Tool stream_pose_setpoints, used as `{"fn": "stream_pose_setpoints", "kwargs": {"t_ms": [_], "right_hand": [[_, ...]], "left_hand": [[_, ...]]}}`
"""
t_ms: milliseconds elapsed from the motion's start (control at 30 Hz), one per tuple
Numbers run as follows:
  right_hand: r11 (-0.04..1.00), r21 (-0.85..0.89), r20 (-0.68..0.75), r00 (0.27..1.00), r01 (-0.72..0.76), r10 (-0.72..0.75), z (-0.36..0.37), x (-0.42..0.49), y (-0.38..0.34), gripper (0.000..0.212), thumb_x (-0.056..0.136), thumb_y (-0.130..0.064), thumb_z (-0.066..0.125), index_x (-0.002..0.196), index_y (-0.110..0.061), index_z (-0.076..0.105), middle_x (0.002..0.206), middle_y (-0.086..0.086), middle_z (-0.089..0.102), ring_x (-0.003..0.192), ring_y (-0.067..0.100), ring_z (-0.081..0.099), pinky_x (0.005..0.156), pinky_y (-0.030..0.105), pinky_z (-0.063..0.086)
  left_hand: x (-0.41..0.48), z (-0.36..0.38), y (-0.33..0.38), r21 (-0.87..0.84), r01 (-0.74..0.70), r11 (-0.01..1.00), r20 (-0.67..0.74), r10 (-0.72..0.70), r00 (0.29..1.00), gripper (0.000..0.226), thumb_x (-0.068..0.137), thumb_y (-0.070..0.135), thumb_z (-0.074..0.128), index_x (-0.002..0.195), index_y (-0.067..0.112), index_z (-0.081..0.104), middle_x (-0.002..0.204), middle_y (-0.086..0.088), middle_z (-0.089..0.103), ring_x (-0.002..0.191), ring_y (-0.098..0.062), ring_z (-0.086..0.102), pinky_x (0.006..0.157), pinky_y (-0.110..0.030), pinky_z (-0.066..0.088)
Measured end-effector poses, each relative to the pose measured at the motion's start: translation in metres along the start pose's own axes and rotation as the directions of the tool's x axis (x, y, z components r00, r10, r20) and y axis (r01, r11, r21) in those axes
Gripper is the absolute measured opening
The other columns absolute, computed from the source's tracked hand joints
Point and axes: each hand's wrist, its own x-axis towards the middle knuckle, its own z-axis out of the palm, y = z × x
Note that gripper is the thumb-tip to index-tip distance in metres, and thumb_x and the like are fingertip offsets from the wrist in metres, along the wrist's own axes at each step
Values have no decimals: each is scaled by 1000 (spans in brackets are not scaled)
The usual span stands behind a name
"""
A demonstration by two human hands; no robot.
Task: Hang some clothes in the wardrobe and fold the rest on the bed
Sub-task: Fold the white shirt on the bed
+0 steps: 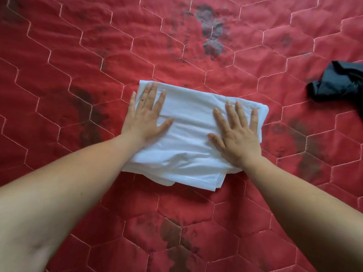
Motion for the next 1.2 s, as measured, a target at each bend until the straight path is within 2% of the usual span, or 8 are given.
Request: {"fn": "stream_pose_setpoints", "kwargs": {"t_ms": [167,300,433,533,600,733,1033,1200], "right_hand": [[923,270,-60,952,-273,299,-8,-16,-5,69,100,-64,32,158,-29,25,168,19,-5,156,31,-8,124,55,-5],[578,617,62,765,-534,641,-23,-38,-16,59,93,-48,64,148,-38,45,163,20,11,150,36,16,122,49,17],[268,823,266,756,-501,597,-46,-35,-2,43,81,-11,71,121,-27,69,135,10,54,121,26,54,104,35,46],[118,836,459,800,-536,386,-67,-33,21,47,75,5,73,112,-23,73,121,1,67,113,23,62,90,26,53],[145,815,508,811,-562,290,-78,-36,27,42,74,8,74,104,-22,76,121,1,69,108,19,64,89,30,54],[326,813,374,862,-483,342,-106,-48,14,33,72,3,73,87,-27,76,102,-9,72,88,8,62,68,12,46],[629,738,46,948,-244,314,-260,-63,-22,40,74,-1,66,108,-23,65,107,4,59,96,24,61,81,40,53],[719,662,8,961,-213,277,-396,-69,-36,39,77,-4,61,111,-23,62,110,9,53,90,24,58,70,31,53]], "left_hand": [[-31,-4,7,-215,291,932,1,-298,954,77,99,65,36,161,31,8,167,-15,-15,154,-28,-14,125,-44,-4],[-54,-17,16,-531,358,768,-44,-447,893,66,93,34,65,153,28,37,153,-7,32,140,-25,31,114,-35,25],[-43,-46,16,-766,423,484,123,-535,836,61,86,16,67,140,32,44,127,2,46,103,-14,47,87,-25,39],[-36,-66,10,-786,414,459,267,-352,897,53,84,0,60,130,26,53,130,6,52,85,-19,56,59,-24,46],[-35,-79,7,-757,399,518,307,-258,916,48,82,-6,57,122,21,62,131,5,56,88,-21,62,57,-19,47],[-41,-114,8,-705,367,607,302,-211,930,52,79,-11,55,125,10,68,139,-5,58,130,-18,53,105,-24,41],[-64,-253,20,-658,243,713,197,-148,969,58,82,-3,59,137,16,59,140,-6,56,130,-23,52,112,-30,37],[-80,-380,36,-630,212,747,174,-131,976,61,83,-6,51,141,13,54,141,-12,52,128,-28,51,106,-32,42]]}}
